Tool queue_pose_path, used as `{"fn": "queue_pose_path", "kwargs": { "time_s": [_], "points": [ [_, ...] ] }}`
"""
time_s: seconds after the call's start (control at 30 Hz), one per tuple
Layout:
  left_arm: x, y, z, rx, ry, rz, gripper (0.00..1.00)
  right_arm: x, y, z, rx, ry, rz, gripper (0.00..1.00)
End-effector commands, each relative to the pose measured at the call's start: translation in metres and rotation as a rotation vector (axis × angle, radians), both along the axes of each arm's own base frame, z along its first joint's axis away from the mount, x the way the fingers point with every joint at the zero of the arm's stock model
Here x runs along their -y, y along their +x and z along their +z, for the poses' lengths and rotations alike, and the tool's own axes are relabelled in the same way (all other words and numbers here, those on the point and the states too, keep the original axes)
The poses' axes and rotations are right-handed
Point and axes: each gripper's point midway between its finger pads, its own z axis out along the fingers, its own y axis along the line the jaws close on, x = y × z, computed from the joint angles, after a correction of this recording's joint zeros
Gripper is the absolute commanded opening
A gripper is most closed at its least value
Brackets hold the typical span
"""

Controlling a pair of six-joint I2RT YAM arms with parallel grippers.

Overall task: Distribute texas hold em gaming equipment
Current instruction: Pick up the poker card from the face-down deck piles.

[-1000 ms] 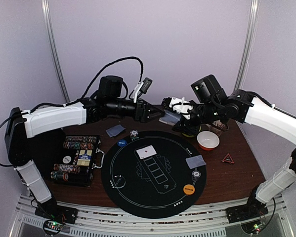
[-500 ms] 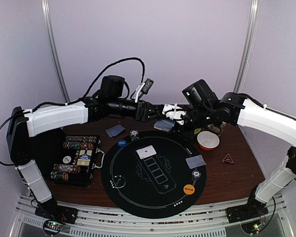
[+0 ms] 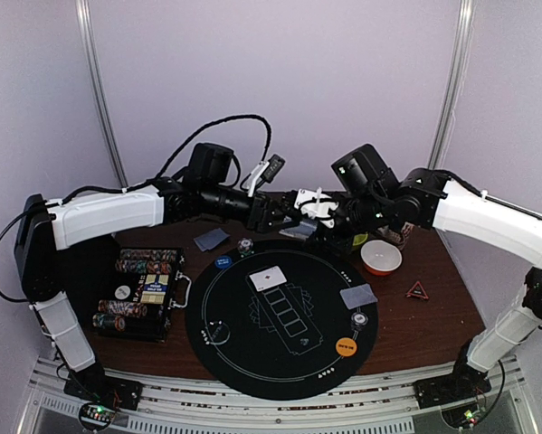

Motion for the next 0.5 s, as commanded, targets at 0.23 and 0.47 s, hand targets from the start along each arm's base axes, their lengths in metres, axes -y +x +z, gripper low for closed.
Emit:
{"fn": "queue_pose_path", "kwargs": {
  "time_s": [0.23, 0.47],
  "points": [
    [-0.017, 0.018, 0.016, 0.062, 0.006, 0.067, 0.38, -0.002, 0.004, 0.013, 0.04, 0.016, -0.016, 0.51],
    [-0.024, 0.017, 0.02, 0.078, 0.001, 0.076, 0.51, -0.001, 0.005, 0.013, 0.043, 0.013, -0.019, 0.51]
  ]
}}
